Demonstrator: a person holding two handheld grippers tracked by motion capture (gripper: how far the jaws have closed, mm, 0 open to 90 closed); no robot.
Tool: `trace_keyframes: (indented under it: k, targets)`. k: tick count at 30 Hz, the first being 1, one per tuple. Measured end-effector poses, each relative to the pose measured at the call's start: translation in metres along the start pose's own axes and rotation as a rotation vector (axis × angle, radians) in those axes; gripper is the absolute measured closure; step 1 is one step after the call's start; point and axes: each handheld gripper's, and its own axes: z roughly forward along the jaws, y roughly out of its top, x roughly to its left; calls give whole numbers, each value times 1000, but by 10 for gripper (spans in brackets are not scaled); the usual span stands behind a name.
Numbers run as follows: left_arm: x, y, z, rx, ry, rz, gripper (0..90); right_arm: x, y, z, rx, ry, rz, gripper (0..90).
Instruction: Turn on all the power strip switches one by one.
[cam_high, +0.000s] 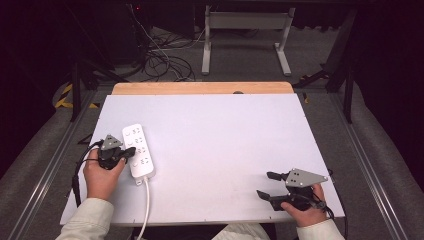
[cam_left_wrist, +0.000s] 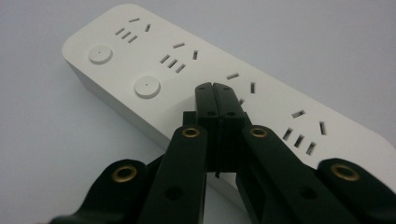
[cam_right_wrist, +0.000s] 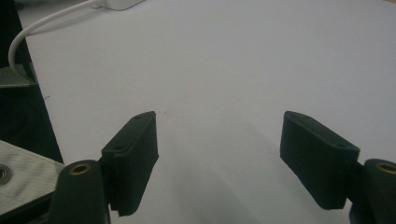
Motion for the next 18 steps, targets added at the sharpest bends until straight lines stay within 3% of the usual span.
trace_keyframes:
  k: [4,10,18]
  targets:
    - [2,-2,1,-11,-9,-23,900,0,0,0,-1,0,0,283]
    - [1,-1,0,-10,-12,-15,900,0,0,0,-1,0,-1,283]
    - [1,14,-17,-137,-20,-16,900,-1,0,2,9,-4,1,283]
